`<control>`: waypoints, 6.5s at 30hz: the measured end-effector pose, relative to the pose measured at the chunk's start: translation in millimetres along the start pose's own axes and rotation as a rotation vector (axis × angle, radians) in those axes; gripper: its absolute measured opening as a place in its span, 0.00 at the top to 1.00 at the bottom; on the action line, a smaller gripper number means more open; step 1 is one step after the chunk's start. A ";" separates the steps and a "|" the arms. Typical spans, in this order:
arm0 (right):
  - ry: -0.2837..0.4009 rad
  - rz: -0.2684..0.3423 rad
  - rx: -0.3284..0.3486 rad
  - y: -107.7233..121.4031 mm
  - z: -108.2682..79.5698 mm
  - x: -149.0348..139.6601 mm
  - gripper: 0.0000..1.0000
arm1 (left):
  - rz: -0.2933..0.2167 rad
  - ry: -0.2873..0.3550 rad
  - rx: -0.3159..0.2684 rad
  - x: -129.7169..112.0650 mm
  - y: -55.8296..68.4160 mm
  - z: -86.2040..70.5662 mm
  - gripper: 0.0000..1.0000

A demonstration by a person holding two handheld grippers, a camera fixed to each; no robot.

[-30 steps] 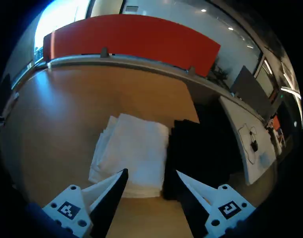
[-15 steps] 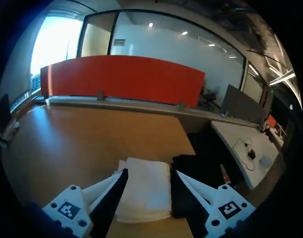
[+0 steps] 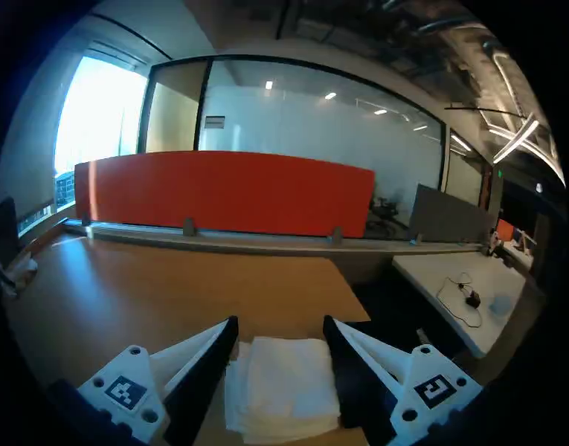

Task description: Fold towel

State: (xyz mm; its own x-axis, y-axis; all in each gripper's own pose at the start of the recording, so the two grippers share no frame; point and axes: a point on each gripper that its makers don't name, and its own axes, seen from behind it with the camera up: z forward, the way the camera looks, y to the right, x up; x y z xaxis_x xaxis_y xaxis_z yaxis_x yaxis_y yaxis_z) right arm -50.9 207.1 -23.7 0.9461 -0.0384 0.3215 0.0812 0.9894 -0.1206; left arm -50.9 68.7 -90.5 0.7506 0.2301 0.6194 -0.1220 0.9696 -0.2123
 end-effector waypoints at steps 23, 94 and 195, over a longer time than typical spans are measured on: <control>0.108 0.026 -0.001 -19.5 -10.8 47.4 0.01 | -0.106 0.402 0.090 126.7 -45.2 -24.8 0.19; 0.215 0.015 0.262 -267.5 -43.5 131.8 0.01 | -0.130 0.633 0.045 161.0 -77.9 -39.4 0.19; 0.343 0.056 0.206 -243.1 -37.8 107.5 0.01 | -0.128 0.716 0.154 45.7 -76.6 59.3 0.19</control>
State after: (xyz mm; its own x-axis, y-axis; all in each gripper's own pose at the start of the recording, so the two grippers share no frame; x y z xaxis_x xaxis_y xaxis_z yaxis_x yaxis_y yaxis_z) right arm 43.0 -42.8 4.7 0.9998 0.0064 -0.0169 -0.0052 0.9973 0.0726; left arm -45.7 9.9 -1.1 0.9982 0.0550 -0.0234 -0.0557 0.9980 -0.0306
